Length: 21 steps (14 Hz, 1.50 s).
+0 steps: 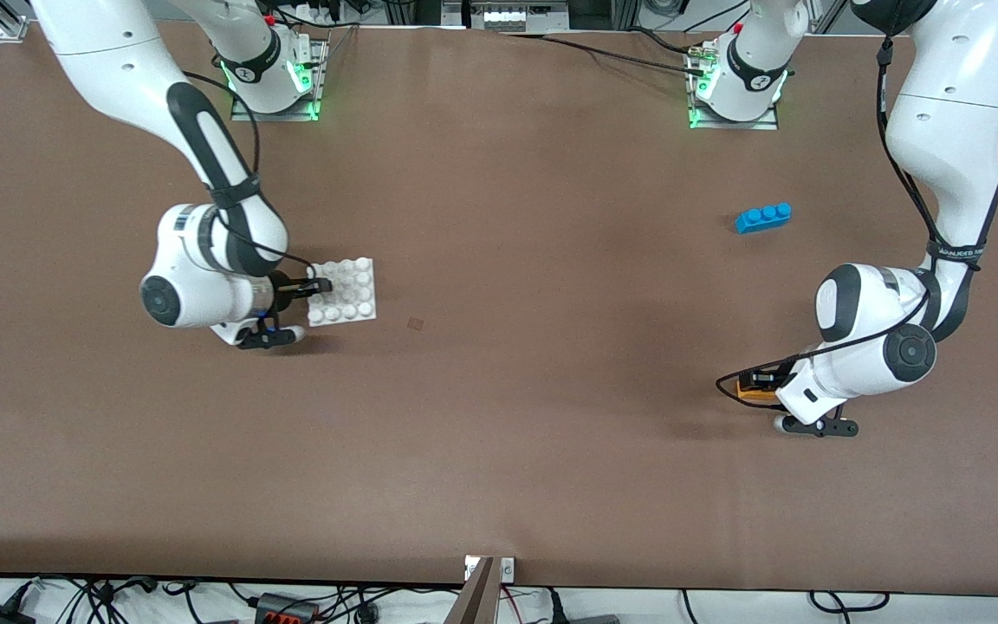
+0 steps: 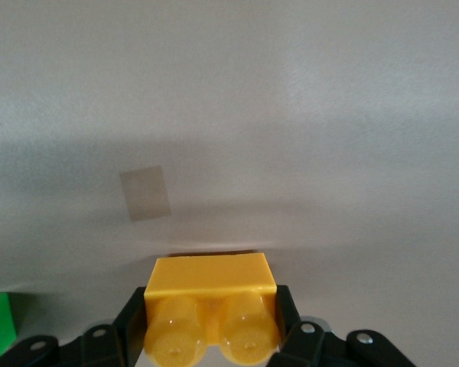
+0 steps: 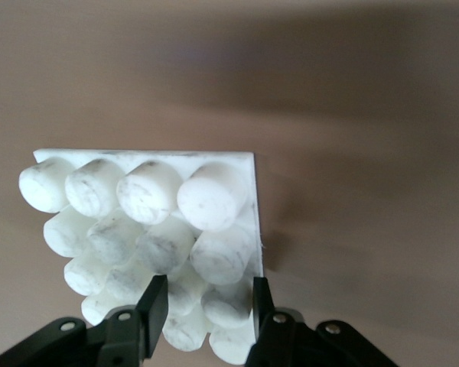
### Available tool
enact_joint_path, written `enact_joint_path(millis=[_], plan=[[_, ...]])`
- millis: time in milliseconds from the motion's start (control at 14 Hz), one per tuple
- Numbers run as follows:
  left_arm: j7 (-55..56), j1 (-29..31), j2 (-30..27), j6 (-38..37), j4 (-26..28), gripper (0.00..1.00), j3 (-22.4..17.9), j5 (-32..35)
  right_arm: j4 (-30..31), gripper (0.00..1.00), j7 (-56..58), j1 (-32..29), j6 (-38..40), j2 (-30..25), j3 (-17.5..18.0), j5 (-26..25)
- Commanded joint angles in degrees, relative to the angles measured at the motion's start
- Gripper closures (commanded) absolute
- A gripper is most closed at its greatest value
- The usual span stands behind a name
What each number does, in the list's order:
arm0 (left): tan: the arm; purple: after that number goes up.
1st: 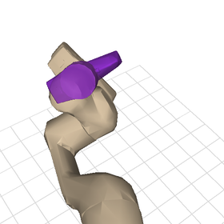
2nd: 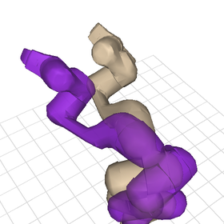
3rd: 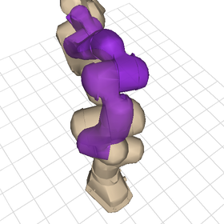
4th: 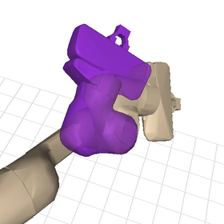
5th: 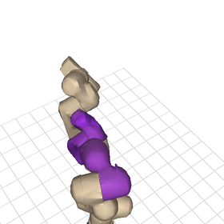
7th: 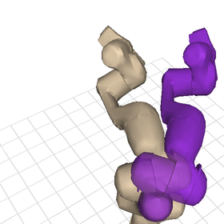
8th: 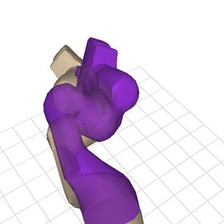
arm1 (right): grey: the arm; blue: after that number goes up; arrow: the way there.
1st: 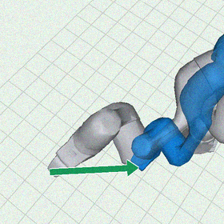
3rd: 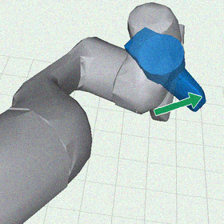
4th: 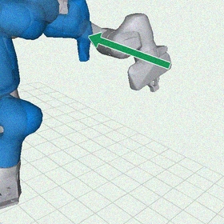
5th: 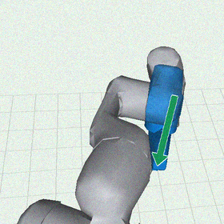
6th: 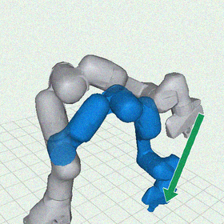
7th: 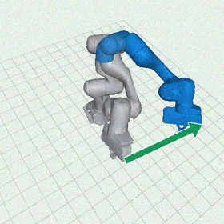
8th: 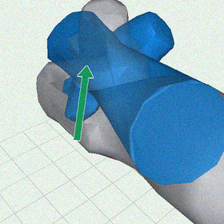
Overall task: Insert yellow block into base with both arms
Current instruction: 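Slide the white plate with the right gripper toward the table middle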
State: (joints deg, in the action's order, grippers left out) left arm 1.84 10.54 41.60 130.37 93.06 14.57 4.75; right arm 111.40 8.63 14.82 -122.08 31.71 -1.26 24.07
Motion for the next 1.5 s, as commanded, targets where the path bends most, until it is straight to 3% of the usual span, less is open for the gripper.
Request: enact_joint_path(millis=[0,357,786,1000,1143,1214,1357,1429], plan=[[0.8,-0.3,-2.6,-4.3,-0.8,0.55,0.5,0.6,-5.4,0.50,-8.0,7.6,-2.6,4.8,-0.2,1.5],[4.0,0.1,-4.9,-9.3,-0.9,0.55,6.2,0.4,-13.4,0.50,-21.9,16.2,-2.9,8.5,-0.2,1.8],[4.0,-0.3,-6.3,-11.0,-1.0,0.53,6.9,0.4,-19.6,0.52,-23.6,24.8,-10.7,14.4,-0.2,13.5],[4.0,-0.1,-6.3,-11.1,-1.0,0.52,8.4,0.3,-25.9,0.52,-24.4,28.0,-13.6,18.1,-0.2,15.6],[4.8,-0.2,-6.3,-11.2,-1.0,0.52,8.5,0.4,-26.4,0.51,-25.2,28.3,-13.4,17.8,-0.2,16.0],[4.9,-0.2,-6.3,-11.3,-1.0,0.52,8.5,0.4,-26.4,0.41,-25.1,28.3,-13.3,17.2,-0.2,16.0],[4.9,-0.2,-6.4,-12.3,-1.2,0.51,8.5,0.4,-26.4,0.00,-25.1,28.9,-13.1,16.1,-0.7,15.2],[5.0,-0.2,-6.4,-12.3,-1.2,0.51,8.5,0.4,-25.5,0.00,-25.1,28.3,-12.0,13.1,-0.8,14.9]])
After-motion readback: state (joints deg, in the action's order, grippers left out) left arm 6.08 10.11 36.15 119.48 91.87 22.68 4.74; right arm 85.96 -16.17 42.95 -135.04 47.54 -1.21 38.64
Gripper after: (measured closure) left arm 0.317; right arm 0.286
